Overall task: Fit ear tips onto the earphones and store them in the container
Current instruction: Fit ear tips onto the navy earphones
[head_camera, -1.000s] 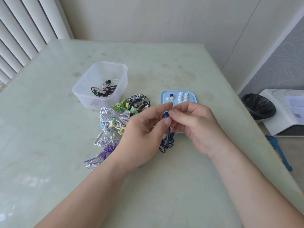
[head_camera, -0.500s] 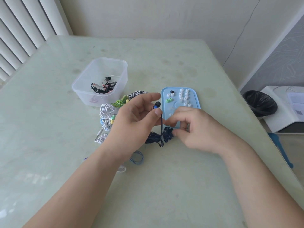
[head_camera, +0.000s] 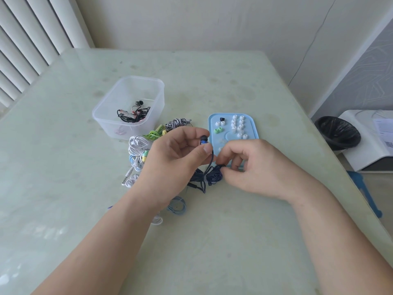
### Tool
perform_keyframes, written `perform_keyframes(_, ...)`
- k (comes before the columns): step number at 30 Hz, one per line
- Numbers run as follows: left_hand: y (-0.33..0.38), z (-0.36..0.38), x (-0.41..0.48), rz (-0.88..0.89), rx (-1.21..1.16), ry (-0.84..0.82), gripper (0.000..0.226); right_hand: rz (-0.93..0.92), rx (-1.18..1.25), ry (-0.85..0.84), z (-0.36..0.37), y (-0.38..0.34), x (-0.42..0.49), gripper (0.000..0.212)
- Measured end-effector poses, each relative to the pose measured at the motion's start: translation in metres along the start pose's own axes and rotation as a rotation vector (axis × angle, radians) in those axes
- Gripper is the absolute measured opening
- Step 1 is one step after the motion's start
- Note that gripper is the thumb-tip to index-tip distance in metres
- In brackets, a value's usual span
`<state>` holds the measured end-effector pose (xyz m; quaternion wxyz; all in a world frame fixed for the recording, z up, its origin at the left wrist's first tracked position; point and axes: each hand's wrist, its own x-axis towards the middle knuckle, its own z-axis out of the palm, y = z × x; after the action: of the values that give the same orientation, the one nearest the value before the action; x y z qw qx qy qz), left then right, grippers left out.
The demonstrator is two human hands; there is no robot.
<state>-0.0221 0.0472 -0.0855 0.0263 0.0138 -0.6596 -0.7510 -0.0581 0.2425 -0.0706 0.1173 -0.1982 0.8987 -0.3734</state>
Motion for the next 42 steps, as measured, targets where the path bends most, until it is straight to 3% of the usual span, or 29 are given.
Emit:
perform_keyframes(11,0.000,-0.003,0.001,-0.053,-0.058,0.067,0.023,0.004,0.586,0.101,-0.001,-0.002,0.005,0.009)
perform_keyframes(18,-0.002,-0.002,0.001,-0.059,0.025,0.039,0.020,0.055,0.729,0.116,0.000,-0.001,0.009,0.013)
perform_keyframes(23,-0.002,0.002,-0.002,-0.042,0.077,0.007,0.020,0.082,0.852,0.017,0.004,-0.001,0.009,0.019)
perform_keyframes(26,0.001,0.003,-0.002,-0.048,0.044,0.013,0.013,0.084,0.857,-0.015,0.003,-0.001,0.009,0.019)
perform_keyframes(30,0.000,0.003,-0.003,-0.009,0.147,0.032,0.020,0.074,0.795,0.020,0.004,-0.001,0.009,0.009)
perform_keyframes(36,0.001,0.003,-0.004,0.026,0.158,0.024,0.014,0.113,0.900,0.050,0.001,-0.004,0.008,0.022)
perform_keyframes(42,0.001,0.003,-0.005,0.026,0.120,-0.022,0.024,0.148,0.882,0.125,0.009,-0.011,0.014,0.029)
